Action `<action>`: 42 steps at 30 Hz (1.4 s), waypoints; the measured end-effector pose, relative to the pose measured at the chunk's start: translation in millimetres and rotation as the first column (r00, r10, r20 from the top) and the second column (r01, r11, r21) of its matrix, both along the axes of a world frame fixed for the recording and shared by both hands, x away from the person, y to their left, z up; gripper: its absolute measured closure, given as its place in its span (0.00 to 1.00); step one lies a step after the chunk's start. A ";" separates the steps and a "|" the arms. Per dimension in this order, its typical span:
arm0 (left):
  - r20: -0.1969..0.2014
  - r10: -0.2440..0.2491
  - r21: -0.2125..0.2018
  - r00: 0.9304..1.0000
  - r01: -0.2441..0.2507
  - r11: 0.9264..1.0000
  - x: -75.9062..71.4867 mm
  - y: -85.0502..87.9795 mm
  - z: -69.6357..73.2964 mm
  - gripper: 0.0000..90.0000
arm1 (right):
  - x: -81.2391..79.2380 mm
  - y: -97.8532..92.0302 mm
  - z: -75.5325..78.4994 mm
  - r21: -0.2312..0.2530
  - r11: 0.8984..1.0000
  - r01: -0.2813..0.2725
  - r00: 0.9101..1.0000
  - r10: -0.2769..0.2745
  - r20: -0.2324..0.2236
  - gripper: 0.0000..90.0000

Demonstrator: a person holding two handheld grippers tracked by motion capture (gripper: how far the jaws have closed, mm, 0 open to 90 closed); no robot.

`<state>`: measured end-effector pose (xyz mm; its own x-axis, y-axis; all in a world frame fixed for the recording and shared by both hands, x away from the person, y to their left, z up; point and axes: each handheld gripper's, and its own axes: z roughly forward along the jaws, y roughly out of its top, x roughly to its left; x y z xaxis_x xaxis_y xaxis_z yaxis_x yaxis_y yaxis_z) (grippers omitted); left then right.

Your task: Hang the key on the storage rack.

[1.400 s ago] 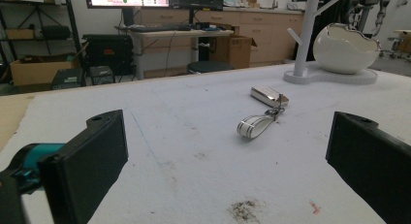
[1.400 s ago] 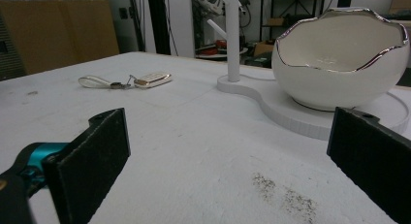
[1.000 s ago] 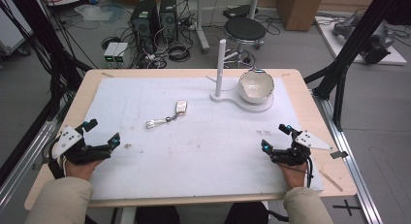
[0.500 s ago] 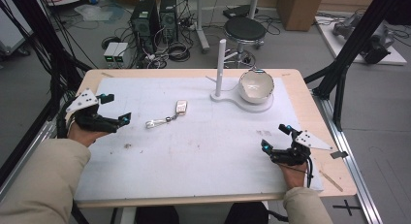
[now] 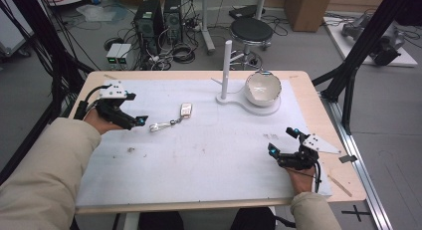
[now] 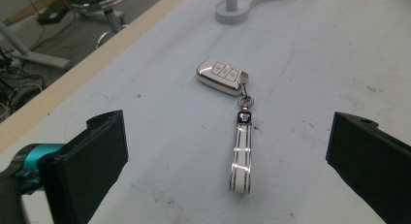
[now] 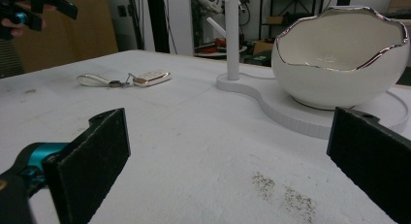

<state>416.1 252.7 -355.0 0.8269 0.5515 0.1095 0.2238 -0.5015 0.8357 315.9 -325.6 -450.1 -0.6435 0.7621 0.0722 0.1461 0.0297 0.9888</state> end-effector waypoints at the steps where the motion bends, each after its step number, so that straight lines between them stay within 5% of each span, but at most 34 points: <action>1: 0.000 0.000 0.000 1.000 0.000 1.000 0.0 0.0 0.0 0.02 | 0.2 0.0 0.1 -0.001 1.000 -0.002 1.000 0.002 0.001 0.01; 3: -0.034 -0.014 0.046 0.999 0.015 0.999 6.1 -4.9 1.4 0.02 | 0.3 0.1 0.0 -0.002 1.000 -0.002 1.000 0.002 0.003 0.01; 4: -0.056 -0.033 0.103 0.998 0.038 0.994 11.4 -10.8 2.9 0.02 | 0.3 0.1 0.1 -0.002 1.000 -0.003 1.000 0.003 0.004 0.01; 14: -0.115 -0.064 0.236 0.991 0.090 0.968 29.6 -35.2 -7.8 0.02 | 0.2 0.1 0.1 -0.006 1.000 -0.003 1.000 0.003 0.004 0.01; 22: -0.209 -0.011 0.369 0.978 0.089 0.925 35.4 -50.5 -31.2 0.02 | 0.1 0.5 0.1 -0.007 1.000 -0.004 1.000 0.004 0.003 0.01; 28: -0.239 0.009 0.406 0.971 0.092 0.909 36.0 -57.9 -37.9 0.02 | 0.1 0.9 0.1 -0.007 1.000 -0.004 1.000 0.004 0.006 0.01; 30: -0.279 0.003 0.400 0.960 0.114 0.910 36.6 -61.1 -39.5 0.04 | 0.3 0.8 0.1 -0.008 1.000 -0.004 1.000 0.004 0.007 0.01; 31: -0.282 0.003 0.414 0.960 0.119 0.903 37.2 -61.9 -39.4 0.04 | 0.2 0.8 0.1 -0.008 1.000 -0.003 1.000 0.003 0.007 0.01; 32: -0.290 0.010 0.405 0.957 0.113 0.907 37.2 -63.0 -40.7 0.04 | 0.2 0.8 0.1 -0.008 1.000 -0.003 1.000 0.003 0.007 0.01; 33: -0.302 0.006 0.415 0.953 0.126 0.901 38.2 -63.0 -40.4 0.04 | 0.2 0.9 0.1 -0.008 1.000 -0.003 1.000 0.003 0.007 0.01; 35: -0.310 0.014 0.419 0.951 0.124 0.900 38.1 -64.2 -41.6 0.04 | 0.2 0.9 0.1 -0.008 1.000 -0.002 1.000 0.002 0.007 0.01; 36: -0.322 0.023 0.425 0.947 0.123 0.897 38.3 -65.3 -42.7 0.06 | -0.3 1.2 0.1 -0.005 1.000 -0.003 1.000 0.003 0.000 0.01; 37: -0.327 0.015 0.444 0.945 0.140 0.885 39.8 -64.8 -42.0 0.10 | -0.2 1.2 0.1 -0.007 1.000 -0.002 1.000 0.002 0.002 0.01; 38: -0.327 0.031 0.431 0.945 0.119 0.895 38.5 -66.1 -43.7 0.12 | 0.3 0.9 0.1 -0.011 1.000 -0.002 1.000 0.002 0.007 0.01; 42: -0.340 0.040 0.440 0.940 0.121 0.890 39.1 -66.3 -44.2 0.20 | 0.5 0.9 0.0 -0.012 1.000 -0.002 1.000 0.002 0.009 0.01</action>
<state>455.2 186.4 -399.2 0.8790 0.4739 0.0528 0.4167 -0.8173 0.3980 316.4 -324.7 -450.1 -0.6455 0.7616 0.0574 0.1369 0.0415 0.9897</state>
